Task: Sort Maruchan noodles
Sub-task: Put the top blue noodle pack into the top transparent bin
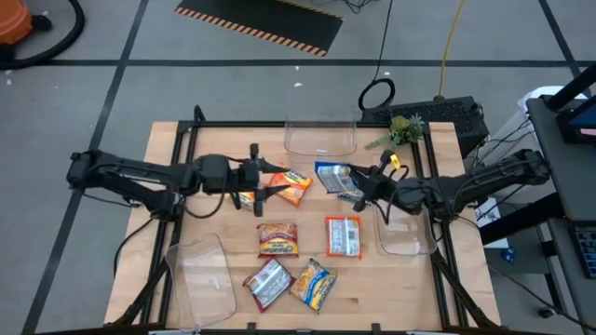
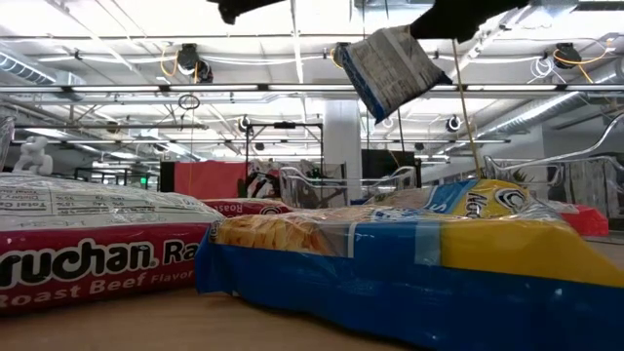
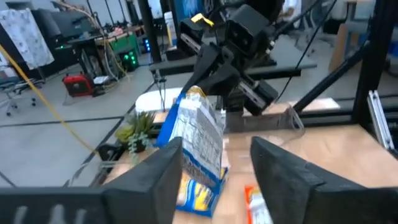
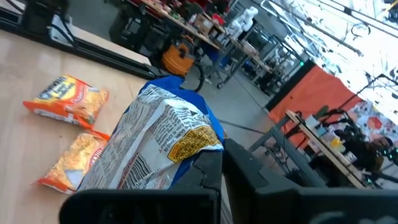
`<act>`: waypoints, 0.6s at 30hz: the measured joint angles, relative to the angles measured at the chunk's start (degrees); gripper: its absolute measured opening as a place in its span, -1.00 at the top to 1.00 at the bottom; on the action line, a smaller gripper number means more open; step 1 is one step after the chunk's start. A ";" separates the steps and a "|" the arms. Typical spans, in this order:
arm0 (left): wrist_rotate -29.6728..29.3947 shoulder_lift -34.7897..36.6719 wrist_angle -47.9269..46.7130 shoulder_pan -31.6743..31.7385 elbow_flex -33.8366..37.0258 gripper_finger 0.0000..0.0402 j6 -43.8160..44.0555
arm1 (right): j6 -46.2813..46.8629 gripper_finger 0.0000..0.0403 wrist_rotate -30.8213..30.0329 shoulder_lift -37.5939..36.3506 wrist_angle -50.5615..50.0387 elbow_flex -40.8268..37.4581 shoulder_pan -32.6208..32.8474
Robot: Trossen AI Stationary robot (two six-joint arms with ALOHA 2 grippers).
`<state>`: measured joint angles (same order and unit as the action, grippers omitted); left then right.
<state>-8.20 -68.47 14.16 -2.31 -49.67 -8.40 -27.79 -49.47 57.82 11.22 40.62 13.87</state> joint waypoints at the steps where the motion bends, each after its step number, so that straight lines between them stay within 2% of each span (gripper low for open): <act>1: 0.00 -0.93 2.12 0.00 0.00 -0.08 -0.08 | -0.36 1.00 0.00 0.00 0.20 0.00 0.33; 6: 0.00 -4.96 7.05 0.07 -0.03 -0.48 -0.09 | -1.94 1.00 0.00 0.00 2.27 0.00 1.87; 10: 0.02 -8.30 10.92 0.27 -0.03 -0.71 0.39 | -3.87 1.00 0.04 0.00 5.33 0.00 3.03; 15: -1.12 -12.29 17.28 1.59 -0.03 -0.80 3.15 | -6.77 1.00 0.10 0.00 8.33 0.00 4.53; 18: -0.90 -14.49 19.14 3.00 -0.03 -0.81 9.30 | -8.21 1.00 0.18 0.00 9.27 0.00 5.37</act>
<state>-9.11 -82.96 33.30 0.69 -49.69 0.90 -36.01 -49.29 57.82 20.49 40.62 19.23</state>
